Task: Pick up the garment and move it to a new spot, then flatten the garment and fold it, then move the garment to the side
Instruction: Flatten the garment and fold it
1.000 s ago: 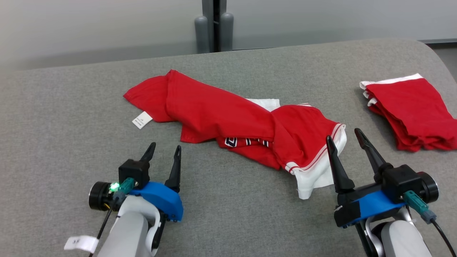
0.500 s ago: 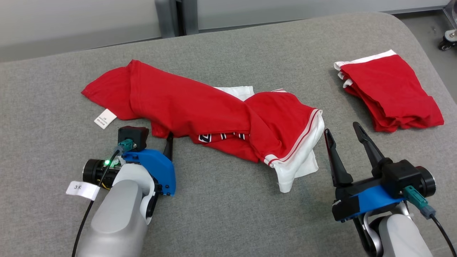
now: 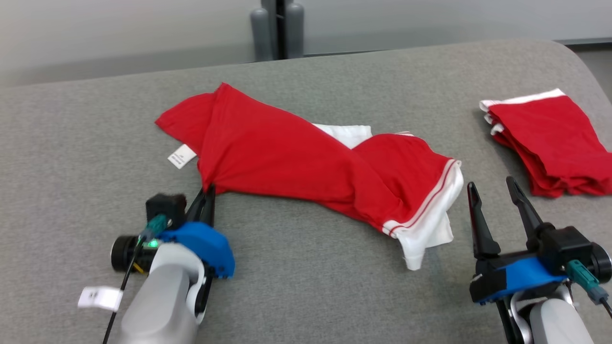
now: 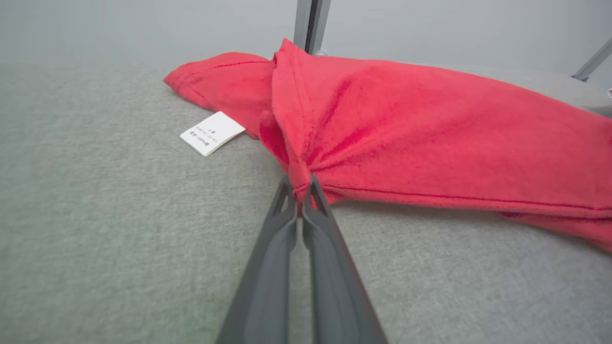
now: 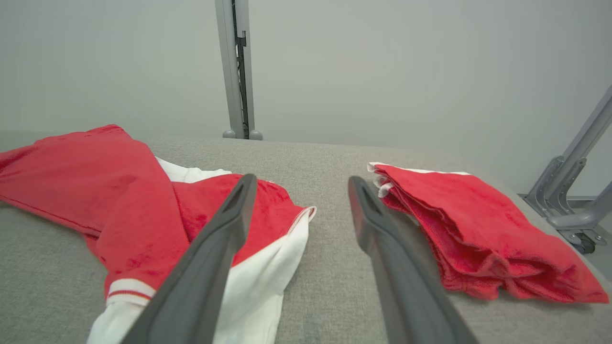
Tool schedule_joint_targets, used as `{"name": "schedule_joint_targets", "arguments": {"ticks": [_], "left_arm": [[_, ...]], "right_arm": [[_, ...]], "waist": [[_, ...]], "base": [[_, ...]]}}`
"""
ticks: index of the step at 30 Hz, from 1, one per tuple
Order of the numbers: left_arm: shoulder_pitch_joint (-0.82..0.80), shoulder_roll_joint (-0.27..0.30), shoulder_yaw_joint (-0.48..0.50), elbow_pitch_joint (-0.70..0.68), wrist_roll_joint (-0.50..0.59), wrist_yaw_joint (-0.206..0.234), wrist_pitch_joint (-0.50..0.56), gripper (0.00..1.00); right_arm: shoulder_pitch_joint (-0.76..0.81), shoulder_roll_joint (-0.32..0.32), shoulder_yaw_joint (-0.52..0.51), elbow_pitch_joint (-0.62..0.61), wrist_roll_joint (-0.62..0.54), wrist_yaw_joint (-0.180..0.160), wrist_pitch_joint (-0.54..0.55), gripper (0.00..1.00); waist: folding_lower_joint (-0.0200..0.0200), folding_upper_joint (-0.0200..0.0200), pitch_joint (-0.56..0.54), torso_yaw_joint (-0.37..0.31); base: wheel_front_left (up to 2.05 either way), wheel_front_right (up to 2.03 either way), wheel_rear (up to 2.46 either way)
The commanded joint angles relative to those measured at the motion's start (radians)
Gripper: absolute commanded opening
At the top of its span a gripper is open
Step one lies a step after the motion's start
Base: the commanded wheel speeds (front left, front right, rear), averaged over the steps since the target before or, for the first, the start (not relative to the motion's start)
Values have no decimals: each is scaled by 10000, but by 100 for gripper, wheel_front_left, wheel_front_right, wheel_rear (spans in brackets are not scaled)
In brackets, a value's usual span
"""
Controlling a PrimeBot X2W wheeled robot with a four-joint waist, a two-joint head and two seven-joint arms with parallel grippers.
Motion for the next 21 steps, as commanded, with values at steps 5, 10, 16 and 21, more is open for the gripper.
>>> {"name": "schedule_joint_targets", "arguments": {"ticks": [5, 10, 16, 21], "left_arm": [[1258, 305, 421, -758, -414, 76, -300, 0], [2494, 459, 595, -1674, -785, 29, -60, 0], [3359, 382, 678, -2685, -1350, -60, 652, 100], [3645, 373, 691, -3582, -1351, 135, 405, 100]], "right_arm": [[420, 5, -344, 125, -68, 1, -63, 100], [681, 5, -679, 165, -109, 1, 12, 100], [696, 5, -914, 192, -124, 1, -15, 100], [725, 5, -867, 261, -160, 1, -80, 100]], "waist": [[-1, 0, -253, 425], [-1, 0, -484, 726], [-1, 0, -712, 844], [-1, 0, -942, 937]], "base": [[0, 0, 0], [0, 0, 0], [0, 0, 0], [0, 0, 0]]}}
